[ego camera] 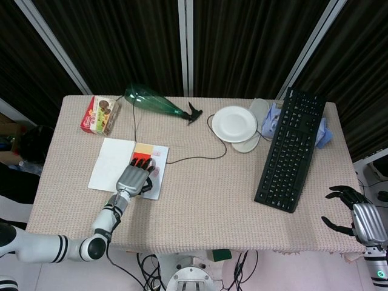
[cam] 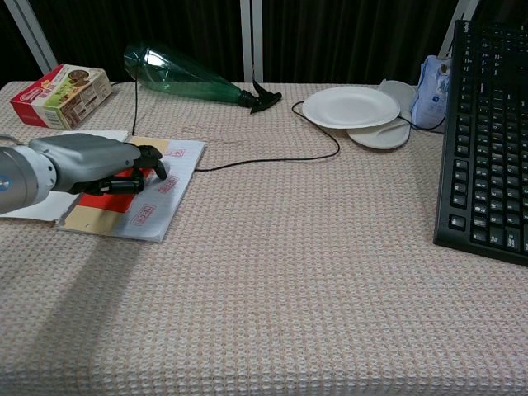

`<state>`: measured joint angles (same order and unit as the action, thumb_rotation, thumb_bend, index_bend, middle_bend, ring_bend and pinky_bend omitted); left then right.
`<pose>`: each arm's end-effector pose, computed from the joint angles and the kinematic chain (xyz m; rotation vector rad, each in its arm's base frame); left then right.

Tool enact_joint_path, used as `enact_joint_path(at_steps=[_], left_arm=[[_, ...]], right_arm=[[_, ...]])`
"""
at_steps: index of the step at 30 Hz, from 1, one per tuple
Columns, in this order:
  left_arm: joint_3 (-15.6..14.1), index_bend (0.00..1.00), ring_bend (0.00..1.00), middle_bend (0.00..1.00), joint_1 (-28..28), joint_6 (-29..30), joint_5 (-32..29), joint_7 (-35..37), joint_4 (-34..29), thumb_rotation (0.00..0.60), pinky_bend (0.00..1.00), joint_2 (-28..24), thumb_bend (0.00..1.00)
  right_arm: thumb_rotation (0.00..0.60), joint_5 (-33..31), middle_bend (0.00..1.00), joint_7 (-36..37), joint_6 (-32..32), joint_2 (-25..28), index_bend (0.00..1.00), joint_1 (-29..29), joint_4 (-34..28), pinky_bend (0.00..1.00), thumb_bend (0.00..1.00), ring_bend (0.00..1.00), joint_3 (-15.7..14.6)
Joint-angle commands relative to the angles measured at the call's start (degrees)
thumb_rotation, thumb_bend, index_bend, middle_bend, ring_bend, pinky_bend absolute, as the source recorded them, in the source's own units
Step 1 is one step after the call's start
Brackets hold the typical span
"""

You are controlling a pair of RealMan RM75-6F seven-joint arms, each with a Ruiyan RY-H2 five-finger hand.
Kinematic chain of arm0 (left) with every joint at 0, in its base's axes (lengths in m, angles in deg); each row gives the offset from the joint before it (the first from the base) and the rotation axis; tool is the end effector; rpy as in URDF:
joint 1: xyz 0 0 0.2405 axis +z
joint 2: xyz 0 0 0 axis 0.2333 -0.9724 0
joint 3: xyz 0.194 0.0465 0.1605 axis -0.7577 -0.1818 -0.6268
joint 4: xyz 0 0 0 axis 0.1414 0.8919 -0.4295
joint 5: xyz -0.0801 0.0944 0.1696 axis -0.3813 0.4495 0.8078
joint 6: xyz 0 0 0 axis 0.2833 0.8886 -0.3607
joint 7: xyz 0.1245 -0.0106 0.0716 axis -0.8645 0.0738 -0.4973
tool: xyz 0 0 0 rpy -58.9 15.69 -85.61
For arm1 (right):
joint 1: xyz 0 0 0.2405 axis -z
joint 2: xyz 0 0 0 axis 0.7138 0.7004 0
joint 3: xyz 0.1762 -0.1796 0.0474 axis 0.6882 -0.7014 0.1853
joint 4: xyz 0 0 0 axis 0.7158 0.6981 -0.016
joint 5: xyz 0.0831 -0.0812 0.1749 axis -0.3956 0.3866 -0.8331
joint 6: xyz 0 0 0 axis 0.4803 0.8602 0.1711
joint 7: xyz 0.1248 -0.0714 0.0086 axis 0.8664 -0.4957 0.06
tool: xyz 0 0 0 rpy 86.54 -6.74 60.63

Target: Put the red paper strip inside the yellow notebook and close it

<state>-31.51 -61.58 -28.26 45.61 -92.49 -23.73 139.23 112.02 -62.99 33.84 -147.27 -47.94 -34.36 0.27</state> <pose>-0.1605 0.3042 -0.0379 -1.9573 -0.9620 -0.4757 -0.3403 -0.1558 0.1498 1.3579 -1.1157 1.1180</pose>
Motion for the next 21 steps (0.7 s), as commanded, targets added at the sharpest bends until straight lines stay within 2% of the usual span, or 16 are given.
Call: enact_joint_path(at_steps=[1,21], left_arm=[[-0.08,0.18,0.00,0.00,-0.25,0.26,-0.88,-0.55,0.28,0.001,0.05,0.17,0.78],[-1.37,0.19,0.00,0.00,0.75,2.30,-3.26,-0.89,-0.93,0.003,0.05,-2.14,0.78]], right_arm=[[0.600,0.03,0.24,0.01,-0.04,-0.03,0.41,-0.01,0.05,0.26,0.12,0.19,-0.03],[0.600,0.20,0.24,-0.20,-0.05,0.00,0.41,-0.09,-0.19,0.26,0.12,0.19,-0.02]])
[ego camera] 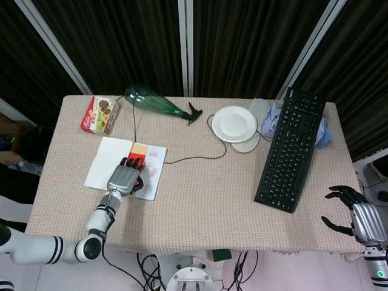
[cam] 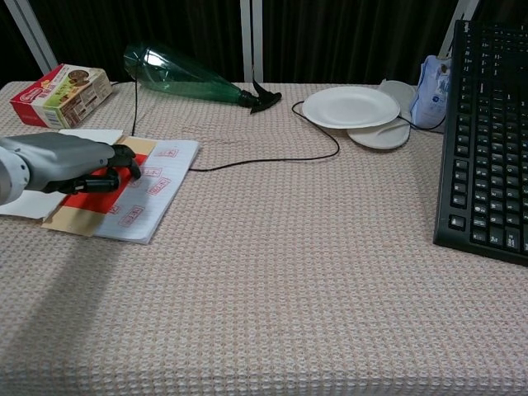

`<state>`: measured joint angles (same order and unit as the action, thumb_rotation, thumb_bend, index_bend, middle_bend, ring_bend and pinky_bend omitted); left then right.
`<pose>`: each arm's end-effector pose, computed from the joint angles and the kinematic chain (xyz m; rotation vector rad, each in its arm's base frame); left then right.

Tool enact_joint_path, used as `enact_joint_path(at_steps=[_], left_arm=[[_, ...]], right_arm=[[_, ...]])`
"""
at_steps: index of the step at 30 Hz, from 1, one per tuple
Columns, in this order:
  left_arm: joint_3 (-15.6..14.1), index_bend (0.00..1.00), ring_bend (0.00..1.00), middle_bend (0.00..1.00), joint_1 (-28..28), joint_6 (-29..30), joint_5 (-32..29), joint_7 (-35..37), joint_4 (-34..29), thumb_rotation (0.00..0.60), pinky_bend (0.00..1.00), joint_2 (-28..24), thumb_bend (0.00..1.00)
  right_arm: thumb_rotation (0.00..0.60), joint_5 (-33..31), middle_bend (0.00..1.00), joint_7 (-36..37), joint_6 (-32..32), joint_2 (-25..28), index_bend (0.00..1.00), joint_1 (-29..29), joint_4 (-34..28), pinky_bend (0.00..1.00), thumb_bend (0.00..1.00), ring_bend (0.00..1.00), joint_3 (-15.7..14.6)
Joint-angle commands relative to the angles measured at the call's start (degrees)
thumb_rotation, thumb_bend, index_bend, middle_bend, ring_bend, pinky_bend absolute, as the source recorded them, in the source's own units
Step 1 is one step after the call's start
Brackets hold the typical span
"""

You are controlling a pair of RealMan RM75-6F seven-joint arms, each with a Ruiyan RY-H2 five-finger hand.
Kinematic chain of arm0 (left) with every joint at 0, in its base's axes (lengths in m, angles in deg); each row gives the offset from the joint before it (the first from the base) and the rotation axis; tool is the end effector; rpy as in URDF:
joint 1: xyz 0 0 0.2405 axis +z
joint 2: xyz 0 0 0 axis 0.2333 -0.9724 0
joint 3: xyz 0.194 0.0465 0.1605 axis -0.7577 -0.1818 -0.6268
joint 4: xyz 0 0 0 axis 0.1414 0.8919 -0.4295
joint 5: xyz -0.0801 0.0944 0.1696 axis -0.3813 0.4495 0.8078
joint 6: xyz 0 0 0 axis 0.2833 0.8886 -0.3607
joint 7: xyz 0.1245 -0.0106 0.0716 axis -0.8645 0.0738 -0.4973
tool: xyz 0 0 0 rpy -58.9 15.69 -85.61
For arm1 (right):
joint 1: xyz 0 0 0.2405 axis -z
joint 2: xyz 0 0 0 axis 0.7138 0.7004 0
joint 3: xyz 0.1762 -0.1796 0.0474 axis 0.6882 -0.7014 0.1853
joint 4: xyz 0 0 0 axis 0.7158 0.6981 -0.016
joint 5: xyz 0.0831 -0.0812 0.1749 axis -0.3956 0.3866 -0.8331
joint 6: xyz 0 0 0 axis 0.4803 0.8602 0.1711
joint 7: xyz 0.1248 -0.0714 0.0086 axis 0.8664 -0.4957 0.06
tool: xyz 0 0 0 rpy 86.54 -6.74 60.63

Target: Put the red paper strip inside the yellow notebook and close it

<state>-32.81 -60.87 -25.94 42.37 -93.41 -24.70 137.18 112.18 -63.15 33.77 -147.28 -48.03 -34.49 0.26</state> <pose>-0.1801 0.3035 -0.0244 -1.8936 -0.9750 -0.4027 -0.3394 -0.1562 0.1491 1.3625 -1.1152 1.1190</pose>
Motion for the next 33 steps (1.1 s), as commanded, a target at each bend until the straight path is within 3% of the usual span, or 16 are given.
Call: enact_joint_path(at_steps=[1,10,15,17,18,23,25,28,33], left_arm=[[-0.08,0.19,0.00,0.00,0.06,-0.02,-0.01,0.08,0.08,0.002,0.05,-0.11,0.77],[0.17,0.16,0.00,0.00,0.51,-0.29,2.08,1.95,0.99,0.001,0.05,0.65,0.74],[-0.21,0.14,0.00,0.00,2.55,1.37,6.53,5.38,-1.02,0.001,0.05,-0.75,0.72],[-0.73,0.13,0.00,0.00,3.67,2.55,8.39,6.52,-2.15,0.026,0.05,-1.93,0.72],[-1.03,0.12,0.00,0.00,4.33,3.21,9.28,7.16,-2.73,0.065,0.05,-2.59,0.70],[-2.97,0.06,0.00,0.00,8.70,6.92,13.35,11.02,-3.59,0.458,0.05,-5.32,0.44],[-3.74,0.05,0.00,0.00,10.34,7.51,13.99,12.32,-2.73,0.544,0.05,-5.53,0.38],[-4.34,0.04,0.00,0.00,12.21,7.32,13.96,14.11,-1.72,0.592,0.05,-5.75,0.33],[-4.75,0.04,0.00,0.00,14.61,7.38,15.30,16.11,0.35,0.600,0.05,-5.18,0.32]], right_arm=[[0.600,0.08,0.24,-0.08,0.06,0.02,0.41,-0.01,-0.11,0.26,0.12,0.19,-0.01],[0.600,0.20,0.24,-0.35,0.34,0.21,0.41,0.11,-0.45,0.26,0.12,0.19,-0.03],[0.600,0.26,0.24,-0.20,0.39,0.36,0.41,0.03,-0.44,0.26,0.12,0.19,0.04],[0.600,0.36,0.24,-0.09,0.47,0.40,0.41,-0.03,-0.41,0.26,0.12,0.19,0.09],[0.600,0.39,0.24,-0.01,0.48,0.41,0.41,-0.06,-0.37,0.26,0.12,0.19,0.11],[0.600,0.50,0.24,0.45,0.38,0.38,0.41,-0.32,0.03,0.26,0.12,0.19,0.23],[0.600,0.64,0.24,0.58,0.46,0.50,0.41,-0.50,0.02,0.26,0.12,0.19,0.36],[0.600,1.08,0.24,0.57,1.08,1.35,0.41,-0.77,-0.60,0.26,0.12,0.19,0.74],[0.600,1.86,0.24,-0.67,2.33,4.98,0.41,-1.30,-4.06,0.26,0.12,0.19,1.66]])
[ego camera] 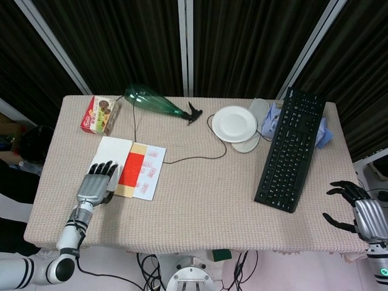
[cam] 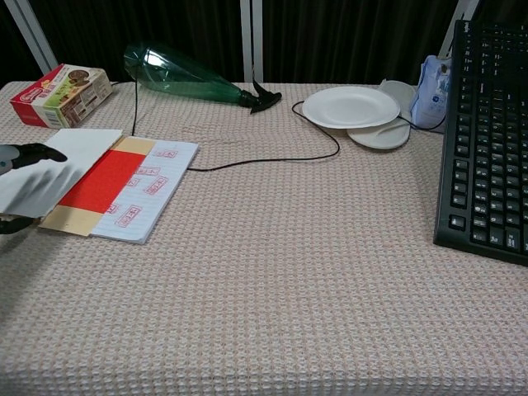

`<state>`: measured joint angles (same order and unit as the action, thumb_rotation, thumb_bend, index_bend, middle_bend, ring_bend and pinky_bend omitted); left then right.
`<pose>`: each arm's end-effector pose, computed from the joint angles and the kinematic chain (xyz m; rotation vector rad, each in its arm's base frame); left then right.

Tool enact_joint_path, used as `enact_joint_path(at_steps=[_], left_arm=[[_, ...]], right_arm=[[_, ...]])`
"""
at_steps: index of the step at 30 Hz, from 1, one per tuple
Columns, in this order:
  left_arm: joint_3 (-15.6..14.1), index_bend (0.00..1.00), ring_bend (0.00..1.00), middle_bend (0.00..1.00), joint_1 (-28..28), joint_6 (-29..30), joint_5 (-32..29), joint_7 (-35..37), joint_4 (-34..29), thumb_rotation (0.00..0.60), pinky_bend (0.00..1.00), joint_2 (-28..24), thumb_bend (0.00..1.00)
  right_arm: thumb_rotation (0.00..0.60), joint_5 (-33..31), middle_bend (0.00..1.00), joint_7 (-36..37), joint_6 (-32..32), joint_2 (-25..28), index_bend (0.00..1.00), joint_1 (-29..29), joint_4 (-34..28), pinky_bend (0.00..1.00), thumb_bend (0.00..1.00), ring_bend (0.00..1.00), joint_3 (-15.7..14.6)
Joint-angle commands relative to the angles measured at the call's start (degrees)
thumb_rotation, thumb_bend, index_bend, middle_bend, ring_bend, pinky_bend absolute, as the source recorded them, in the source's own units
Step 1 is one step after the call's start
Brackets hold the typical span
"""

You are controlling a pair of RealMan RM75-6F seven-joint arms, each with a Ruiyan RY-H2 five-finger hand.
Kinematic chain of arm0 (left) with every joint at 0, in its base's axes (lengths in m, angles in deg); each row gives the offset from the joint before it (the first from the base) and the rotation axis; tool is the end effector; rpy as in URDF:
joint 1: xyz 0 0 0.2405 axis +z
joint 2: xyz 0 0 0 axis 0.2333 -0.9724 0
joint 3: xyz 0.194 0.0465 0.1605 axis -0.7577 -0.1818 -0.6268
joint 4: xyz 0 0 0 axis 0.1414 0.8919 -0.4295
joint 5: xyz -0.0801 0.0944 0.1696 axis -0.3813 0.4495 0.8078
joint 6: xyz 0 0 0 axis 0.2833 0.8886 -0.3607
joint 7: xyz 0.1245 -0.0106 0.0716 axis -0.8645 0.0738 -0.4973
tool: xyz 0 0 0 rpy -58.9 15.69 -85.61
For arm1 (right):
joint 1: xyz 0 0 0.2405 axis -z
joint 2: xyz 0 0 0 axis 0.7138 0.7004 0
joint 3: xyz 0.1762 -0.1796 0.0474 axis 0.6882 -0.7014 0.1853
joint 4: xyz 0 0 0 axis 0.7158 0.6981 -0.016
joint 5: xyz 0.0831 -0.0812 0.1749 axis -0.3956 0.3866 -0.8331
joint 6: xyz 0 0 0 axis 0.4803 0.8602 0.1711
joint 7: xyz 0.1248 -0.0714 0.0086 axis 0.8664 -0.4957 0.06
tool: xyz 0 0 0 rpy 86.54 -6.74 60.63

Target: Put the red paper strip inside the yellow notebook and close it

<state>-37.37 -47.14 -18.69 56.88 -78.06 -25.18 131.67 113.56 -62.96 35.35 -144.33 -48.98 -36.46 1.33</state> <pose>-0.2479 0.2623 0.0182 -1.6797 -1.0839 -0.5032 -0.3284 -0.1652 0.1670 1.3857 -1.0539 1.1642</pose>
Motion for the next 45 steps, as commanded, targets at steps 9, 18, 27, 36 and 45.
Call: enact_joint_path(at_steps=[9,18,27,36,45], left_arm=[[0.86,0.03,0.00,0.00,2.51,0.79,2.82,-0.47,5.03,0.600,0.05,2.69,0.32],[2.74,0.03,0.00,0.00,3.42,-2.25,2.27,1.09,9.67,0.600,0.05,4.31,0.32],[5.08,0.03,0.00,0.00,5.29,-0.83,9.28,9.27,17.49,0.600,0.05,8.60,0.22],[4.85,0.03,0.00,0.00,6.68,5.02,21.24,13.25,21.16,0.600,0.05,11.93,0.20],[5.35,0.03,0.00,0.00,5.59,6.67,26.94,5.74,14.09,0.600,0.05,11.07,0.19]], right_arm=[[0.600,1.09,0.23,-4.32,0.31,5.65,0.41,-1.21,-7.24,0.26,0.12,0.19,1.03],[0.600,0.58,0.23,-4.00,0.30,4.82,0.41,-0.87,-6.78,0.26,0.12,0.19,0.71],[0.600,0.49,0.23,-3.43,0.88,4.11,0.41,-0.43,-5.96,0.26,0.12,0.19,0.53],[0.600,0.73,0.23,-3.50,1.70,3.98,0.41,0.00,-5.97,0.26,0.12,0.19,0.43],[0.600,0.82,0.23,-3.11,2.55,3.79,0.41,0.60,-5.56,0.26,0.12,0.19,0.25]])
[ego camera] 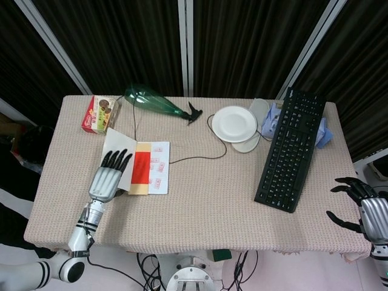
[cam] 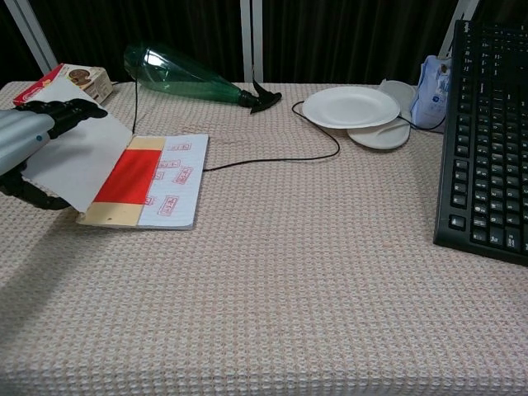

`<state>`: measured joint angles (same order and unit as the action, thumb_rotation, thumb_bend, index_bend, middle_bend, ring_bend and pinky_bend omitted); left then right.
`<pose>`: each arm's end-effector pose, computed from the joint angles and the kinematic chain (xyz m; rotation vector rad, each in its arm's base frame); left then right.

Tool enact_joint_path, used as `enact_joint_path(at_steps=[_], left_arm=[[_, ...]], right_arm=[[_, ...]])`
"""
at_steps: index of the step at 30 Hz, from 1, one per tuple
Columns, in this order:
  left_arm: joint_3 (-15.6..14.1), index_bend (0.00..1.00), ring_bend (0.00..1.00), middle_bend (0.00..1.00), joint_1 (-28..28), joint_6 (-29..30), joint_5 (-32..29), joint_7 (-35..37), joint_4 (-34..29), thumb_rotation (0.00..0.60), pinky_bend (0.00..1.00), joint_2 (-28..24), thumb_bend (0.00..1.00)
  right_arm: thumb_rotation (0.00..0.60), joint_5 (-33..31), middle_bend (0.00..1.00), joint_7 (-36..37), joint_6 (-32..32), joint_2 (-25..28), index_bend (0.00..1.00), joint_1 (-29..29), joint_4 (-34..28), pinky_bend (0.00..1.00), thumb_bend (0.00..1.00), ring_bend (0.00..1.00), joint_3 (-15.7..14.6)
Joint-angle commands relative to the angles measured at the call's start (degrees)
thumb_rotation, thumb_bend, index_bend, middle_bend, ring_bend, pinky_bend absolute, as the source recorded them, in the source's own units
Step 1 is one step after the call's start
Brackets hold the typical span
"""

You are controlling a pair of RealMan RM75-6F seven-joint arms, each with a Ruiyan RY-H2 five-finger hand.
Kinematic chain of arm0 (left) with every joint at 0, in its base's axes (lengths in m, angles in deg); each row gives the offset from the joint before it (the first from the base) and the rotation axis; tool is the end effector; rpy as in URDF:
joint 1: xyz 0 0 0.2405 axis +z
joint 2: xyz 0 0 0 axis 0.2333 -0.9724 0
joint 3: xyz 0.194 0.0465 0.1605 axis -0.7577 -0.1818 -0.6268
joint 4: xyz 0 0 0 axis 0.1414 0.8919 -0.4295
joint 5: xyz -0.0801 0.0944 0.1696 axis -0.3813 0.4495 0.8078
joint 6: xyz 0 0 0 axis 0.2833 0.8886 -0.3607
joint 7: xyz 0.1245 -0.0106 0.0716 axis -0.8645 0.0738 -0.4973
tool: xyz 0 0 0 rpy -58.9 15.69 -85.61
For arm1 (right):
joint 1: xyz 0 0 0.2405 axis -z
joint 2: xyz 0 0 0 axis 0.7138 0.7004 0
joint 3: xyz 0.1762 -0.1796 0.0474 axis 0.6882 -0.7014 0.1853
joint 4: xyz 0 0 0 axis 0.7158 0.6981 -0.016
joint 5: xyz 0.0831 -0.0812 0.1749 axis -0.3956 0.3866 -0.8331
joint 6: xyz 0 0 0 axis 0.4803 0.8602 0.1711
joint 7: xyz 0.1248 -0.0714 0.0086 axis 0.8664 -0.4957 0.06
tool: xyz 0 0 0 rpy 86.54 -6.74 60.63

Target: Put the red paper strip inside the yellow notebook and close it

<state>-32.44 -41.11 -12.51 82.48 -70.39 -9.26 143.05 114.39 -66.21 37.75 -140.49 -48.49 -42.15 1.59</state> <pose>-0.2218 0.2714 -0.0062 -1.6820 -0.8098 -0.8753 -0.3108 -0.1620 0.1836 1.3854 -0.9966 1.1841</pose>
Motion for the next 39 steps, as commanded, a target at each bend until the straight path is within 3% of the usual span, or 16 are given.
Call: enact_joint_path(at_steps=[1,9,17,29,34,39], left_arm=[[0.68,0.03,0.00,0.00,-0.57,0.50,1.72,-2.43,-2.45,0.600,0.05,-0.47,0.19],[2.24,0.03,0.00,0.00,-1.76,0.86,4.92,-6.11,-5.98,0.600,0.05,-1.44,0.19],[4.51,0.03,0.00,0.00,-4.63,-2.69,5.27,-9.09,-8.91,0.600,0.05,-0.92,0.19],[6.12,0.04,0.00,0.00,-8.76,-12.63,-2.92,-12.41,-9.88,0.600,0.05,1.02,0.19],[7.06,0.04,0.00,0.00,-6.64,-9.71,-5.47,-10.98,-12.89,0.600,0.05,-1.71,0.19],[7.08,0.05,0.00,0.00,-1.33,-3.71,-8.41,-9.00,-19.26,0.600,0.05,-9.57,0.19]], right_arm=[[0.600,-0.05,0.23,0.31,0.29,-0.08,0.41,0.22,0.27,0.26,0.12,0.19,-0.03],[0.600,0.00,0.23,0.86,0.92,-0.34,0.41,0.69,0.88,0.26,0.12,0.19,-0.14],[0.600,-0.24,0.23,1.49,1.04,-0.79,0.41,0.96,1.62,0.26,0.12,0.19,-0.15],[0.600,-1.03,0.23,2.85,0.72,-1.55,0.41,1.46,3.14,0.26,0.12,0.19,-0.33],[0.600,-1.69,0.23,2.30,-0.96,-1.17,0.41,1.36,3.21,0.26,0.12,0.19,-0.78],[0.600,-2.20,0.23,0.93,-1.98,-0.74,0.41,1.05,2.82,0.26,0.12,0.19,-0.63]])
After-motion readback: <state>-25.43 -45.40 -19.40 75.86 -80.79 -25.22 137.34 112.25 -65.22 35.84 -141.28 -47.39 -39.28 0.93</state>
